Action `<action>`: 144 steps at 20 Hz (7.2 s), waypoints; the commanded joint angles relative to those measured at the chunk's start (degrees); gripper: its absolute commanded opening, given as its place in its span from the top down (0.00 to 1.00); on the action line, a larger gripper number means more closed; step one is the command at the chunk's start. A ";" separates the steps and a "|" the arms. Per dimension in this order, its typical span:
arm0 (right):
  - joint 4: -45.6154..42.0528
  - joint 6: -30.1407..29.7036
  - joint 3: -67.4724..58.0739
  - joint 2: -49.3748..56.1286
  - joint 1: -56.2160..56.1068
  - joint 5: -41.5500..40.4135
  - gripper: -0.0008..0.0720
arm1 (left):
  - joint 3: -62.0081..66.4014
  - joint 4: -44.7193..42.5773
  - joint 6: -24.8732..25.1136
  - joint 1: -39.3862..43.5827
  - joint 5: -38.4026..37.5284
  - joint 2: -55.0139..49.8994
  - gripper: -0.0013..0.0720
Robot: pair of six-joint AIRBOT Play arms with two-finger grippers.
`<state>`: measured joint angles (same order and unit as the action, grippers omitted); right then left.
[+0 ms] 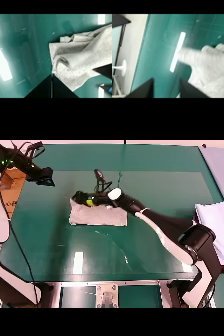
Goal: Fold the shirts.
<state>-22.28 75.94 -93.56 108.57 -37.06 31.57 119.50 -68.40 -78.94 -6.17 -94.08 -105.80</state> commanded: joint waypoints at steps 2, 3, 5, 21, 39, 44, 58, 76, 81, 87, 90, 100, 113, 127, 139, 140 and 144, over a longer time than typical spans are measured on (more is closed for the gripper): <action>-3.52 -0.07 -2.29 -2.21 12.37 19.41 0.65 | 0.07 -0.20 0.57 -0.59 0.15 0.09 0.95; -4.35 -0.07 -2.29 -3.02 16.15 24.72 0.66 | 0.07 -0.20 0.57 -0.59 0.26 0.09 0.95; -7.93 0.02 -1.88 -4.33 23.23 33.90 0.70 | 0.07 -0.20 0.55 -0.59 0.35 0.09 0.95; -3.15 -9.20 30.23 -9.18 23.23 12.22 0.24 | -4.13 -0.20 -0.09 -0.59 1.29 0.07 0.95; -0.83 -4.33 19.39 -35.39 59.87 28.17 0.98 | -4.15 -0.11 0.35 -0.59 -0.50 0.09 0.95; -0.87 -1.29 19.23 -40.35 86.36 37.79 0.98 | -4.15 0.83 0.33 -0.59 -0.48 0.09 0.95; -26.77 6.58 24.28 -48.92 112.34 47.36 0.98 | -4.15 3.63 1.01 -0.52 -0.55 0.09 0.95; 7.89 -12.15 -1.03 -23.74 89.77 25.77 0.98 | -4.15 4.55 1.40 -0.52 -1.11 0.09 0.95; 0.13 -8.52 -4.02 -21.07 90.84 28.79 0.98 | -4.15 4.61 0.94 -0.52 -1.27 0.09 0.95; -17.62 4.76 -4.00 -25.42 97.09 39.91 0.98 | -4.15 5.22 0.96 -0.52 -3.93 0.09 0.95; -23.32 8.24 -4.00 -29.70 100.98 45.16 0.98 | -4.15 7.10 0.96 -0.52 -3.91 0.09 0.95; -43.06 24.39 12.50 -35.80 103.71 59.58 0.98 | -4.15 11.04 1.46 -0.52 -4.59 0.09 0.95; -33.11 22.99 11.19 -35.58 99.34 62.58 0.98 | -4.17 15.06 2.91 -0.52 -5.79 1.31 0.95; -36.33 9.27 49.55 -54.86 43.89 36.81 0.98 | -51.49 15.50 4.13 11.15 11.04 36.48 0.95; -36.68 9.29 51.17 -54.88 40.13 32.94 0.98 | -55.95 16.17 4.39 11.19 12.22 39.26 0.95; -36.65 9.29 51.17 -54.88 40.13 32.94 0.98 | -55.95 16.17 4.39 11.19 12.22 39.23 0.95; -36.65 9.29 51.17 -54.88 40.13 32.94 0.98 | -55.95 16.17 4.39 11.19 12.22 39.26 0.95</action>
<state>-58.96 85.23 -42.41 53.74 3.16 64.62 63.61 -52.29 -74.54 4.99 -81.91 -66.61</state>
